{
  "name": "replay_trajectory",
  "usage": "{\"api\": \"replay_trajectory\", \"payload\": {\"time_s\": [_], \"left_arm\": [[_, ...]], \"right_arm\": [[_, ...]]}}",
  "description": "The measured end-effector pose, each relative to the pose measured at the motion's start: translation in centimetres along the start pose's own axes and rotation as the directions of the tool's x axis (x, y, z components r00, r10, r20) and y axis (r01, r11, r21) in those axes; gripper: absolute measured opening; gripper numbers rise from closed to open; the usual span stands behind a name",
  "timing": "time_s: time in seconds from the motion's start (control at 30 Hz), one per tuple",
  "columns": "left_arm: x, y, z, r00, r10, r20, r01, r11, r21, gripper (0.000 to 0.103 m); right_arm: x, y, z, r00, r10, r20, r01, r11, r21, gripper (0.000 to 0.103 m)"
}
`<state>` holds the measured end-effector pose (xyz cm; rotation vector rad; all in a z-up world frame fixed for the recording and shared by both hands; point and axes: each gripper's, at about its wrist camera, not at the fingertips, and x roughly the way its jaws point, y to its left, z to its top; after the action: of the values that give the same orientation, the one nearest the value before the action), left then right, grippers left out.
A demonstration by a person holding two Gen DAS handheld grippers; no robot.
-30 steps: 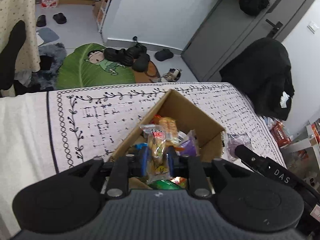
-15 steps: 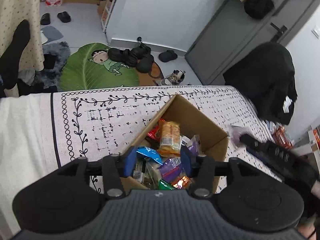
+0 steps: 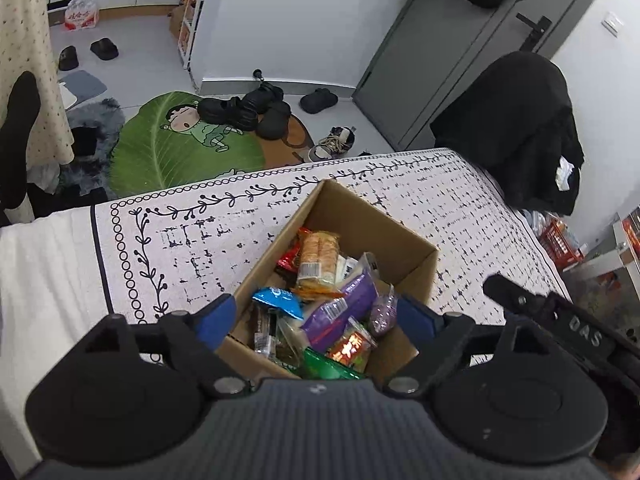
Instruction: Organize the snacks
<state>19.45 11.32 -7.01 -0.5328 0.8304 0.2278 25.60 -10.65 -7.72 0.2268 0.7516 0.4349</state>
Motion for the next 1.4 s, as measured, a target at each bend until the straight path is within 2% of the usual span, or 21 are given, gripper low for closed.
{"api": "replay_trajectory", "payload": {"time_s": [0.13, 0.2, 0.27, 0.33, 0.47, 0.67, 0.83, 1.1, 1.27, 1.4], "left_arm": [[-0.8, -0.9, 0.0, 1.0, -0.009, -0.019, 0.01, 0.999, 0.044, 0.093], [-1.4, -1.2, -0.1, 1.0, -0.012, -0.028, 0.014, 0.998, 0.063, 0.094], [-2.1, -1.7, -0.3, 0.999, -0.005, -0.038, 0.008, 0.996, 0.085, 0.096], [-3.0, -2.5, -0.6, 0.999, -0.01, -0.039, 0.015, 0.992, 0.128, 0.098], [-4.7, -3.6, -1.6, 0.999, -0.021, -0.042, 0.029, 0.984, 0.177, 0.101], [-7.4, -4.3, -3.5, 0.998, -0.042, -0.043, 0.051, 0.969, 0.241, 0.103], [-9.8, -4.5, -4.6, 0.998, -0.06, -0.023, 0.064, 0.957, 0.283, 0.103], [-13.0, -4.4, -6.1, 0.996, -0.086, -0.007, 0.084, 0.939, 0.333, 0.103], [-14.8, -4.4, -7.3, 0.997, -0.083, 0.008, 0.073, 0.921, 0.383, 0.103], [-16.1, -3.7, -8.2, 0.998, -0.066, 0.019, 0.053, 0.914, 0.402, 0.103]], "right_arm": [[-1.9, -0.8, -0.4, 1.0, -0.018, -0.017, 0.018, 1.0, 0.013, 0.068], [-3.2, -1.0, -0.5, 0.999, -0.034, -0.013, 0.034, 0.999, 0.012, 0.077], [-4.6, -1.2, -0.6, 0.999, -0.042, -0.007, 0.043, 0.999, 0.02, 0.083], [-5.9, -1.4, -0.7, 0.999, -0.044, 0.0, 0.044, 0.999, 0.03, 0.085], [-8.3, -1.6, -1.0, 0.999, -0.046, 0.01, 0.046, 0.998, 0.048, 0.099], [-11.4, -1.6, -2.0, 0.998, -0.065, 0.019, 0.064, 0.997, 0.05, 0.103], [-13.9, -1.5, -2.9, 0.998, -0.061, 0.028, 0.059, 0.997, 0.048, 0.103], [-17.2, -0.7, -4.5, 0.995, -0.095, 0.023, 0.095, 0.995, 0.02, 0.103], [-19.4, 0.0, -6.0, 0.991, -0.129, 0.023, 0.129, 0.992, -0.011, 0.103], [-21.1, 0.5, -7.5, 0.992, -0.125, 0.026, 0.126, 0.992, -0.027, 0.103]]}}
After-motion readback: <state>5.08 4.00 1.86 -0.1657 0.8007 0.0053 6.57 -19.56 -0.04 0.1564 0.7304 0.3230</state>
